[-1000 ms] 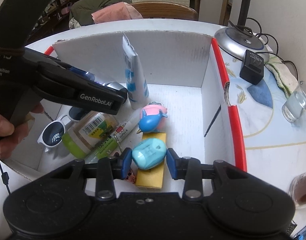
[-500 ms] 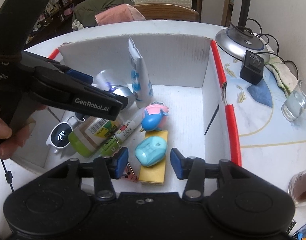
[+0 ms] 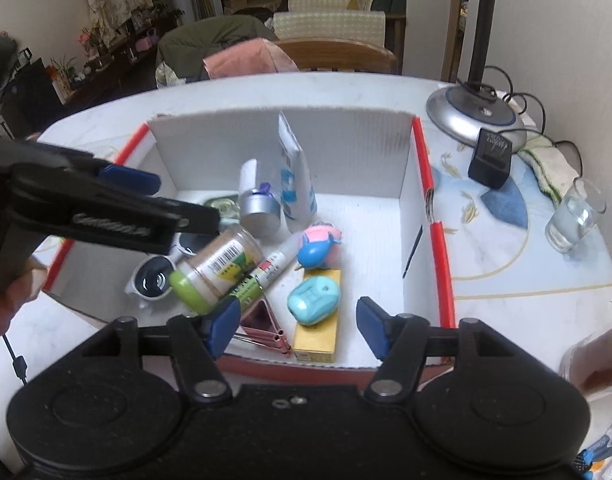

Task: Organize rigid objects
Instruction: 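Withdraw both tools from the shoebox back over the table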

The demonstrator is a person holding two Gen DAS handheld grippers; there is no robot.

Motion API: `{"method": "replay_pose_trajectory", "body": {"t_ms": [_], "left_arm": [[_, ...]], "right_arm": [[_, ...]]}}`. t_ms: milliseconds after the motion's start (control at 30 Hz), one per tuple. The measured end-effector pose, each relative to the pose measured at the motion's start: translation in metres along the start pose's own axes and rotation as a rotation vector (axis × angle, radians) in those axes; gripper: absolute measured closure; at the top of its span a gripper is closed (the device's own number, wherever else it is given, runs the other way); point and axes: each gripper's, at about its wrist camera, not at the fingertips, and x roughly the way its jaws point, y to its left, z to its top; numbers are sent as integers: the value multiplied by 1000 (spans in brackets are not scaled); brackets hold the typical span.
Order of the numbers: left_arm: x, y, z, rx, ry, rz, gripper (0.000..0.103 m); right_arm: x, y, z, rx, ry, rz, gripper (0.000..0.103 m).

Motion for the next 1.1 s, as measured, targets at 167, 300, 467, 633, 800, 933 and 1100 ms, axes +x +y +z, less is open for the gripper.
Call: {"method": "replay_pose_trajectory", "body": {"t_ms": [167,300,467,633,800,933,1100], "left_arm": [[-38,18,-13,-35,-63,-11,26],[-66,38,-26,-65,-102,-21,19],[-93,69,-43,-114,-129,-21,19],[-113,102,-62,-141,-136,5,19],[-132,133,-79,-152,-148,19,8],[-141,161,-91,-160,-139,34,7],[-149,193,-107,-157,-139,58,2]], "right_arm": [[-20,14,3,-4,-39,13,32],[-34,29,4,-1,-68,33,30],[-47,55,5,0,-94,82,28],[-54,87,6,1,-119,138,28],[-52,125,7,-4,-139,190,22],[-46,157,7,-29,-142,227,22],[-33,195,13,-52,-137,252,17]]}}
